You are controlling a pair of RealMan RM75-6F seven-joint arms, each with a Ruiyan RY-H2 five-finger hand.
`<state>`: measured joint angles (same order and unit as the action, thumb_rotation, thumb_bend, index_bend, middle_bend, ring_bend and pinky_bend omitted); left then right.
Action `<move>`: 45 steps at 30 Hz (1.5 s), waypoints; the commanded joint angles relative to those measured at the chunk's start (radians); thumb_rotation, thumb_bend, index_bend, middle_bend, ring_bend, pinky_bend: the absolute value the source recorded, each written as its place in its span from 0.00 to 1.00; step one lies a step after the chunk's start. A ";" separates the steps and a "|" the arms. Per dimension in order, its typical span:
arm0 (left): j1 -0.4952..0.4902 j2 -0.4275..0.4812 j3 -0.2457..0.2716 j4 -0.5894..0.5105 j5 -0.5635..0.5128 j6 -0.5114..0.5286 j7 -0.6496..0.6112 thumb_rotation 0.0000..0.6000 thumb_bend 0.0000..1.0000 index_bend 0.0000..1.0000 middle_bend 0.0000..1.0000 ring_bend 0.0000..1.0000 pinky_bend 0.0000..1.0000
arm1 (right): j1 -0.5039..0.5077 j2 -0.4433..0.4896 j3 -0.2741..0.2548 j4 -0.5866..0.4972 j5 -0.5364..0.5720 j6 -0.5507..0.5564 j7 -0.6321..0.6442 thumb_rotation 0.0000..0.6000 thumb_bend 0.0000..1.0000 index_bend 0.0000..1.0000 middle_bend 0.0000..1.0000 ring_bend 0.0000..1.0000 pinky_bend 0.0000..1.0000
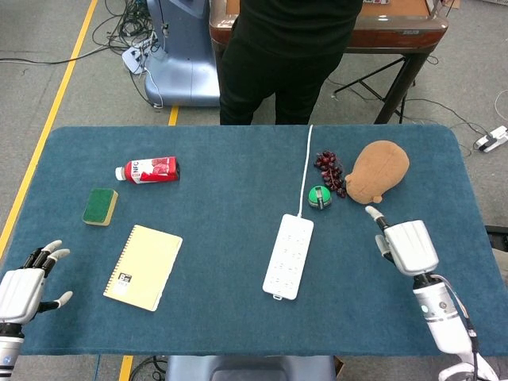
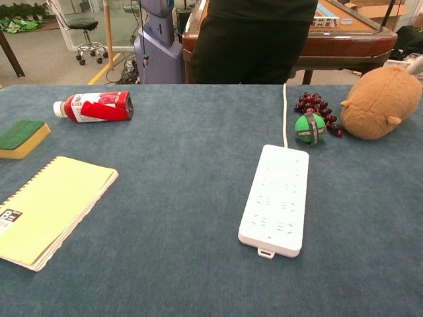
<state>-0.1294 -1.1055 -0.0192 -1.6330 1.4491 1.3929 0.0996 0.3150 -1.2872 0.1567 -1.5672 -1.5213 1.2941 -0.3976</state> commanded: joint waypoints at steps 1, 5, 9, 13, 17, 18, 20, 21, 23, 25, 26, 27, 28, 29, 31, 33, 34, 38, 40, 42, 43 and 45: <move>0.002 0.002 -0.001 -0.001 -0.002 0.003 -0.003 1.00 0.17 0.28 0.15 0.16 0.50 | 0.050 -0.030 0.016 -0.018 0.028 -0.066 -0.053 1.00 0.61 0.34 1.00 1.00 1.00; 0.005 0.007 -0.004 -0.002 -0.008 0.005 -0.009 1.00 0.17 0.28 0.15 0.16 0.50 | 0.092 -0.057 0.018 -0.023 0.069 -0.130 -0.105 1.00 0.66 0.36 1.00 1.00 1.00; 0.005 0.010 -0.005 -0.001 -0.014 0.000 -0.015 1.00 0.17 0.28 0.15 0.16 0.50 | 0.127 -0.096 0.025 -0.003 0.116 -0.172 -0.152 1.00 0.68 0.36 1.00 1.00 1.00; 0.004 0.013 -0.008 0.001 -0.022 -0.005 -0.024 1.00 0.17 0.28 0.16 0.16 0.51 | 0.156 -0.131 0.026 0.022 0.160 -0.206 -0.181 1.00 0.68 0.36 1.00 1.00 1.00; 0.003 0.015 -0.010 0.003 -0.031 -0.012 -0.027 1.00 0.17 0.28 0.16 0.17 0.51 | 0.179 -0.157 0.025 0.043 0.191 -0.228 -0.200 1.00 0.68 0.36 1.00 1.00 1.00; 0.002 0.015 -0.010 0.004 -0.034 -0.015 -0.027 1.00 0.17 0.28 0.16 0.17 0.51 | 0.184 -0.162 0.024 0.047 0.197 -0.231 -0.202 1.00 0.68 0.36 1.00 1.00 1.00; 0.001 0.015 -0.012 0.007 -0.042 -0.021 -0.026 1.00 0.17 0.28 0.16 0.17 0.51 | 0.195 -0.175 0.021 0.058 0.208 -0.241 -0.207 1.00 0.68 0.36 1.00 1.00 1.00; 0.001 0.015 -0.012 0.008 -0.046 -0.023 -0.025 1.00 0.17 0.28 0.16 0.17 0.51 | 0.199 -0.180 0.019 0.063 0.212 -0.245 -0.210 1.00 0.68 0.36 1.00 1.00 1.00; 0.000 0.015 -0.014 0.009 -0.053 -0.027 -0.024 1.00 0.17 0.28 0.16 0.17 0.51 | 0.211 -0.193 0.015 0.074 0.222 -0.256 -0.218 1.00 0.68 0.36 1.00 1.00 1.00; 0.000 0.016 -0.015 0.010 -0.059 -0.032 -0.024 1.00 0.17 0.28 0.17 0.17 0.51 | 0.222 -0.206 0.012 0.085 0.232 -0.266 -0.226 1.00 0.68 0.36 1.00 1.00 1.00; -0.001 0.017 -0.015 0.009 -0.062 -0.034 -0.024 1.00 0.17 0.28 0.17 0.17 0.51 | 0.227 -0.211 0.011 0.090 0.237 -0.271 -0.229 1.00 0.68 0.36 1.00 1.00 1.00; -0.001 0.018 -0.016 0.009 -0.065 -0.036 -0.023 1.00 0.17 0.28 0.17 0.18 0.51 | 0.233 -0.217 0.009 0.096 0.241 -0.276 -0.232 1.00 0.68 0.36 1.00 1.00 1.00; -0.001 0.018 -0.016 0.009 -0.068 -0.038 -0.022 1.00 0.17 0.28 0.18 0.18 0.51 | 0.239 -0.222 0.009 0.101 0.246 -0.282 -0.234 1.00 0.68 0.36 1.00 1.00 1.00; -0.002 0.020 -0.016 0.008 -0.072 -0.042 -0.019 1.00 0.17 0.28 0.18 0.19 0.51 | 0.247 -0.228 0.009 0.108 0.254 -0.291 -0.238 1.00 0.68 0.36 1.00 1.00 1.00; -0.003 0.022 -0.016 0.006 -0.081 -0.049 -0.012 1.00 0.17 0.29 0.19 0.19 0.51 | 0.261 -0.238 0.008 0.119 0.267 -0.305 -0.246 1.00 0.69 0.36 1.00 1.00 1.00; -0.004 0.022 -0.017 0.005 -0.088 -0.053 -0.006 1.00 0.17 0.29 0.19 0.20 0.51 | 0.273 -0.246 0.008 0.128 0.278 -0.315 -0.256 1.00 0.69 0.36 1.00 1.00 1.00; -0.004 0.022 -0.018 0.005 -0.091 -0.054 -0.003 1.00 0.17 0.29 0.19 0.20 0.51 | 0.279 -0.251 0.008 0.131 0.283 -0.319 -0.261 1.00 0.69 0.36 1.00 1.00 1.00; -0.004 0.024 -0.021 0.004 -0.101 -0.055 0.001 1.00 0.17 0.29 0.19 0.20 0.51 | 0.301 -0.270 0.006 0.147 0.306 -0.334 -0.278 1.00 0.70 0.36 1.00 1.00 1.00; -0.003 0.025 -0.022 0.003 -0.103 -0.056 -0.001 1.00 0.17 0.29 0.20 0.20 0.51 | 0.310 -0.278 0.004 0.154 0.314 -0.340 -0.282 1.00 0.70 0.36 1.00 1.00 1.00; -0.003 0.027 -0.022 0.003 -0.105 -0.056 0.000 1.00 0.17 0.29 0.20 0.20 0.51 | 0.318 -0.288 0.001 0.163 0.321 -0.345 -0.282 1.00 0.70 0.36 1.00 1.00 1.00; -0.002 0.027 -0.022 0.003 -0.106 -0.055 0.001 1.00 0.17 0.29 0.20 0.20 0.51 | 0.322 -0.293 -0.001 0.169 0.324 -0.347 -0.280 1.00 0.70 0.36 1.00 1.00 1.00; -0.002 0.030 -0.021 0.003 -0.105 -0.056 0.004 1.00 0.17 0.29 0.20 0.20 0.51 | 0.328 -0.303 -0.003 0.179 0.326 -0.349 -0.278 1.00 0.72 0.36 1.00 1.00 1.00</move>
<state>-0.1318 -1.0755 -0.0404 -1.6301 1.3438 1.3368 0.1031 0.6406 -1.5865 0.1550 -1.3920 -1.1970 0.9465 -0.6769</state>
